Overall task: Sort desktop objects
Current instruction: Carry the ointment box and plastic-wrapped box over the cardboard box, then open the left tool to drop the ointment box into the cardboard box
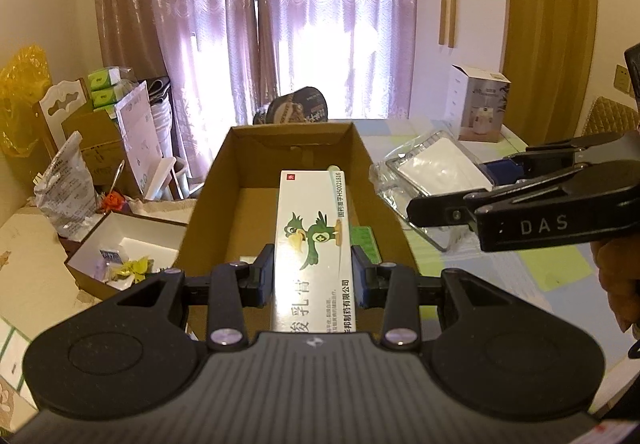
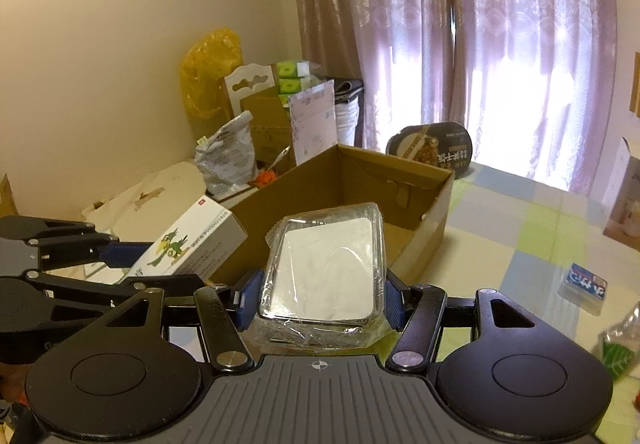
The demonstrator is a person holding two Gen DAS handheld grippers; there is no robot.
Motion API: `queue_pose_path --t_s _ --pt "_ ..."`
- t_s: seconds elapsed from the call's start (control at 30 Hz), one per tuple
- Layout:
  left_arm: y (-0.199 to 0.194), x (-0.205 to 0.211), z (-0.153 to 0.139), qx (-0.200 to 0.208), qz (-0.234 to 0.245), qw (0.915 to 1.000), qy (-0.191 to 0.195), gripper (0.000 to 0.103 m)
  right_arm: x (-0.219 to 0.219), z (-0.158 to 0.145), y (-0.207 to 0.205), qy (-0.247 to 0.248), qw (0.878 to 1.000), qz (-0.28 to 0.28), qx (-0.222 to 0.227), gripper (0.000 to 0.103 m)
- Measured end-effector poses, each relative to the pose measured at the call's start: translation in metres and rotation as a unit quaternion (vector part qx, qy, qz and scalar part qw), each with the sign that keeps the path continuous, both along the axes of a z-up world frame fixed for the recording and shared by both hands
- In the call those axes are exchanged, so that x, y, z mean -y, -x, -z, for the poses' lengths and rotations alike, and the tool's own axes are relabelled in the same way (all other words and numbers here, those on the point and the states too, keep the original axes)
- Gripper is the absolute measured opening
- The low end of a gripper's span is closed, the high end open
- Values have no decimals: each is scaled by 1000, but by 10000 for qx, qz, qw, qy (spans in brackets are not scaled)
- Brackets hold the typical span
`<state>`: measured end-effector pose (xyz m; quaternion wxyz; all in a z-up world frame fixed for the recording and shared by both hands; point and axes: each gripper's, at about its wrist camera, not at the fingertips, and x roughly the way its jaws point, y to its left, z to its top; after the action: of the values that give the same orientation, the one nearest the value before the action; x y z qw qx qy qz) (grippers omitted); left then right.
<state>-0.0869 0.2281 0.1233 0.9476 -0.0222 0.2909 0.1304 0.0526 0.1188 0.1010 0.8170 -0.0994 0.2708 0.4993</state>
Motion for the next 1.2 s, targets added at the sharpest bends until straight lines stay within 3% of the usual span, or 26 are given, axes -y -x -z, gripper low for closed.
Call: queue_pose_path --t_s 0.5,0.97,1.2 --pt "-47 -63 10 -52 56 9999 106 33 -56 24 -28 261 9997 -9 21 57" --pt "-67 -87 39 -263 42 9987 436 33 -68 49 -40 391 9991 8 -139 57" --pt "-69 -101 38 -34 -178 9971 737 36 -69 51 -42 382 9991 30 -157 57"
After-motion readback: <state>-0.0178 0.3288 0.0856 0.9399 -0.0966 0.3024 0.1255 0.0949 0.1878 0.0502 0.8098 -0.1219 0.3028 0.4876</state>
